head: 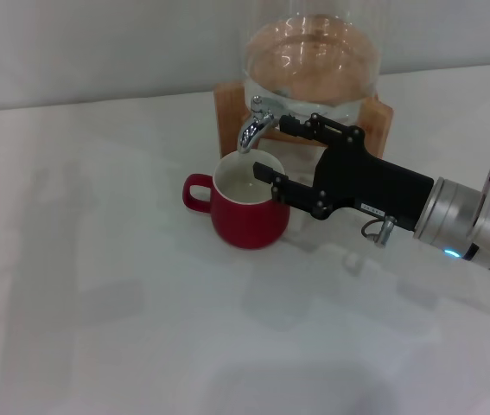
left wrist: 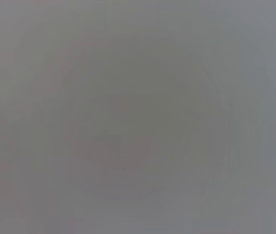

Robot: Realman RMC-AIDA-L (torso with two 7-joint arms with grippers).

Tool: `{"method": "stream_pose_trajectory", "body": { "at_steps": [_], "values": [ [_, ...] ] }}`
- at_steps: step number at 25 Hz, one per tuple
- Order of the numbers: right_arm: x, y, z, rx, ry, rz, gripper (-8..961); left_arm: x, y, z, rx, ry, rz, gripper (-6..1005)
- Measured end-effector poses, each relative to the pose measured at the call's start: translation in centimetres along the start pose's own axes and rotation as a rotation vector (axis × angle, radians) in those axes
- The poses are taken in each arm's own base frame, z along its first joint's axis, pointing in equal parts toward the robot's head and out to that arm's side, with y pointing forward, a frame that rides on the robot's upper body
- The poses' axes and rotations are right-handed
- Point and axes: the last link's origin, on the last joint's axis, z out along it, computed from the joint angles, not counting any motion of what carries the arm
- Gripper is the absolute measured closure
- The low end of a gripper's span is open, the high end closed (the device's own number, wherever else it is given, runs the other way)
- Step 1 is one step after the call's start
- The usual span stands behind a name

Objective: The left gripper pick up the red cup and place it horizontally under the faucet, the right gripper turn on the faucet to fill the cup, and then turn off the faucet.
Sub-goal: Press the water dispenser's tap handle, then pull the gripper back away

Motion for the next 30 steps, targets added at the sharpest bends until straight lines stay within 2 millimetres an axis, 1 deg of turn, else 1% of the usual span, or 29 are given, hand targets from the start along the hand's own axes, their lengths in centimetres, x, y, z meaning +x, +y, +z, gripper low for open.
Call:
{"method": "stream_pose_trajectory", "body": {
  "at_steps": [10,21,30],
  "values": [
    [0.2,0.0,-0.4,0.009,0.005,0.002,251,0.0,0.0,0.0,0.0,0.0,0.0,572],
    [0.1,-0.5,-0.7,0.041,0.001,0.005,252,0.0,0.0,0.0,0.0,0.0,0.001,572],
    [0.4,-0.5,-1.7,0.07,0.004,0.002,252,-0.1,-0.1,0.0,0.0,-0.003,0.004,571]
  ]
}}
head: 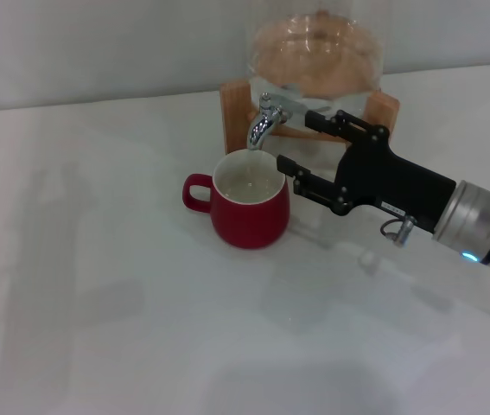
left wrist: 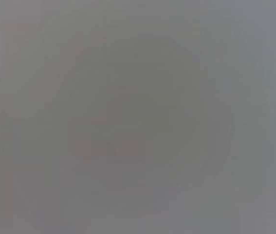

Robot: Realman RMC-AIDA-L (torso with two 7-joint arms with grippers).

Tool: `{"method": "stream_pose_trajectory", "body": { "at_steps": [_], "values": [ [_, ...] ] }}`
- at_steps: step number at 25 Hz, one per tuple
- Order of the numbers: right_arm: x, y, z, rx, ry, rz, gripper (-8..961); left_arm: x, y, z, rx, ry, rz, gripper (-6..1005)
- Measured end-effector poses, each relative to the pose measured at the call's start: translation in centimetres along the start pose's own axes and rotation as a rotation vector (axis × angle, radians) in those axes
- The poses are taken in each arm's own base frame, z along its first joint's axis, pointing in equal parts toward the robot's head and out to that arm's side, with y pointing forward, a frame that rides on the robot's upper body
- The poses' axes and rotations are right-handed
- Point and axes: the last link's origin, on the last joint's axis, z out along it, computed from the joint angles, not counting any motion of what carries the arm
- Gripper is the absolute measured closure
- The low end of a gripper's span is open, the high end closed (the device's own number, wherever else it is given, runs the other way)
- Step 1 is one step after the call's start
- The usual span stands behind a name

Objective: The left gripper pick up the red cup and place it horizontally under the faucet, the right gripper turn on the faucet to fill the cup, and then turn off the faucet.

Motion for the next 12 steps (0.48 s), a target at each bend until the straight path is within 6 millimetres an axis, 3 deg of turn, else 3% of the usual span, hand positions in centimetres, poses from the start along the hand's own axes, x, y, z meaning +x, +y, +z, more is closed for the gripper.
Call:
{"method": "stream_pose_trajectory", "body": {
  "at_steps": [7,12],
  "values": [
    [0.0,0.2,-1.4,0.023,-0.016,0.005,250,0.0,-0.1,0.0,0.002,-0.002,0.004,572],
    [0.1,-0.9,-2.7,0.099,-0.02,-0.007,250,0.0,-0.1,0.2,0.002,0.001,0.004,572]
  ]
}}
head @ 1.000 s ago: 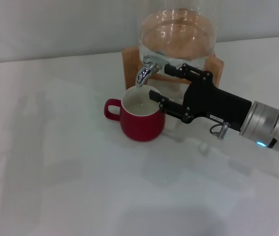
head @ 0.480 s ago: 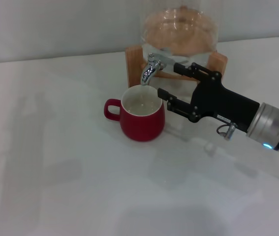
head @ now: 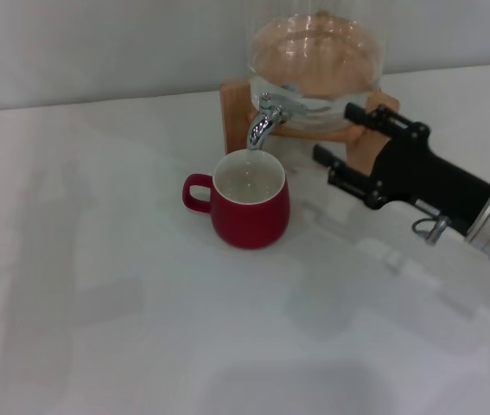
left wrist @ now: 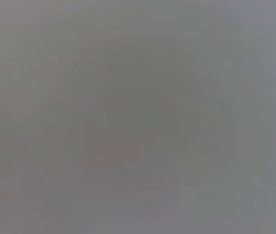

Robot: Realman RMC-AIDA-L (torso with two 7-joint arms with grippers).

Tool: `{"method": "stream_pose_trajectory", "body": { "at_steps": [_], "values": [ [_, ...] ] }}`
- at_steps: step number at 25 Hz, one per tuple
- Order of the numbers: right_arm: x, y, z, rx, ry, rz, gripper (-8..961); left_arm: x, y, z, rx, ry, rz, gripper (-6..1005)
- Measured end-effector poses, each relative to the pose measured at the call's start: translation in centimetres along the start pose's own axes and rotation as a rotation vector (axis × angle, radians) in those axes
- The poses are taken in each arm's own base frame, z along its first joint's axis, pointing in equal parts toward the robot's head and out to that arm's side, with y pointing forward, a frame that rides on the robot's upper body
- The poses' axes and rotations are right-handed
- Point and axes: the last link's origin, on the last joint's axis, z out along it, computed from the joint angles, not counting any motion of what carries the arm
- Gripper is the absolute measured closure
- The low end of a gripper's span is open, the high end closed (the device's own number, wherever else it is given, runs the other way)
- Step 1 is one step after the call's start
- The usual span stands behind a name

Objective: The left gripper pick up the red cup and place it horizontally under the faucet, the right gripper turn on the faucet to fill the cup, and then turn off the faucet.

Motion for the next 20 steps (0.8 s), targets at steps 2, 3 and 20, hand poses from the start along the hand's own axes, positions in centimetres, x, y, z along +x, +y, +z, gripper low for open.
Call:
{"method": "stream_pose_trajectory", "body": {
  "at_steps": [2,3,20],
  "values": [
    [0.0,-0.4,-0.2,0.02,-0.001,-0.007,251,0.0,0.0,0.0,0.0,0.001,0.001,572],
    [-0.1,-0.5,-0.2,0.026,-0.002,-0.009,251,0.0,0.0,0.0,0.0,0.001,0.001,572],
    [-0.4,-4.0,-3.1,0.22,-0.012,-0.048,250,0.0,-0.1,0.0,0.004,0.0,0.002,571]
  ]
}}
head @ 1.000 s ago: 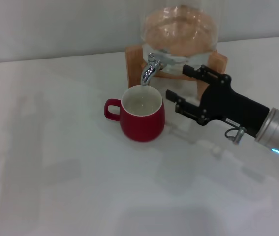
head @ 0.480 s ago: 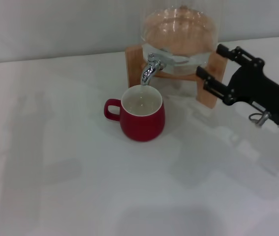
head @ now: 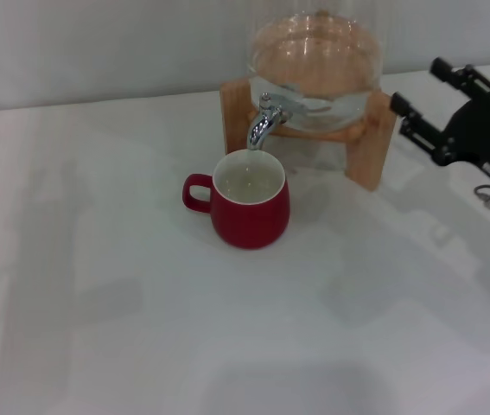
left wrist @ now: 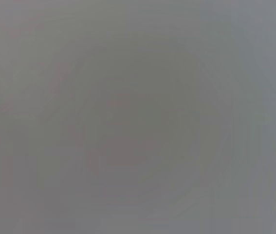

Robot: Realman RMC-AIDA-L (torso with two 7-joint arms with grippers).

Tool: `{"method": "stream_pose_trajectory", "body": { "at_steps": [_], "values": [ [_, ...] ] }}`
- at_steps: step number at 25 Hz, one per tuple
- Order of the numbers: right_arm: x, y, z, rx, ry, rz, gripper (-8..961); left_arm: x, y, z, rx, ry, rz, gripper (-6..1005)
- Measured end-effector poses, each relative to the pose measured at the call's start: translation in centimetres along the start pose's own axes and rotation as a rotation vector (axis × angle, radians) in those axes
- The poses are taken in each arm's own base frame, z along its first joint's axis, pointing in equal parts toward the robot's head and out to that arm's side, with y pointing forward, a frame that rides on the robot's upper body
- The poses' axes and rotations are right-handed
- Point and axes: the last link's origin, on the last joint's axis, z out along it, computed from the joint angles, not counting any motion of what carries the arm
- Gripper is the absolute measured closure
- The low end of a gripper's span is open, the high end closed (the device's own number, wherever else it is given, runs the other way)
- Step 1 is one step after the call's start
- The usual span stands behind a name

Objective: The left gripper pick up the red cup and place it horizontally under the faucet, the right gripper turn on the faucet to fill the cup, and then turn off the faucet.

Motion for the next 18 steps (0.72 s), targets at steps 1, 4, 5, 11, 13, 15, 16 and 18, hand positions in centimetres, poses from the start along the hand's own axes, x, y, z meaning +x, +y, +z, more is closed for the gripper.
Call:
{"method": "stream_pose_trajectory", "body": {
  "at_steps": [1,4,5,11,13,15,16,18],
  "values": [
    [-0.1,-0.3,-0.2,0.017,-0.004,-0.001,250,0.0,0.0,0.0,0.0,0.0,0.0,571],
    [-0.3,-1.2,-0.9,0.066,-0.016,-0.003,250,0.0,0.0,0.1,0.0,0.002,0.0,571],
    [-0.3,-1.5,-1.2,0.087,-0.019,-0.004,250,0.1,0.0,0.1,0.001,0.002,0.0,572],
    [-0.2,-4.5,-2.0,0.269,-0.016,0.005,250,0.1,-0.1,0.1,0.004,0.002,-0.004,572],
    [0.1,-5.2,-1.9,0.321,-0.002,0.008,250,0.0,-0.1,0.0,0.005,0.001,-0.005,572],
    [0.4,-5.7,-1.7,0.354,0.016,0.01,250,0.1,-0.1,0.0,0.007,0.004,-0.008,571],
    [0.5,-5.9,-1.6,0.362,0.025,0.011,250,0.1,-0.1,0.0,0.008,0.006,-0.009,571],
    [0.7,-6.0,-1.4,0.371,0.038,0.013,250,0.1,-0.1,-0.1,0.009,0.009,-0.01,571]
  ]
}}
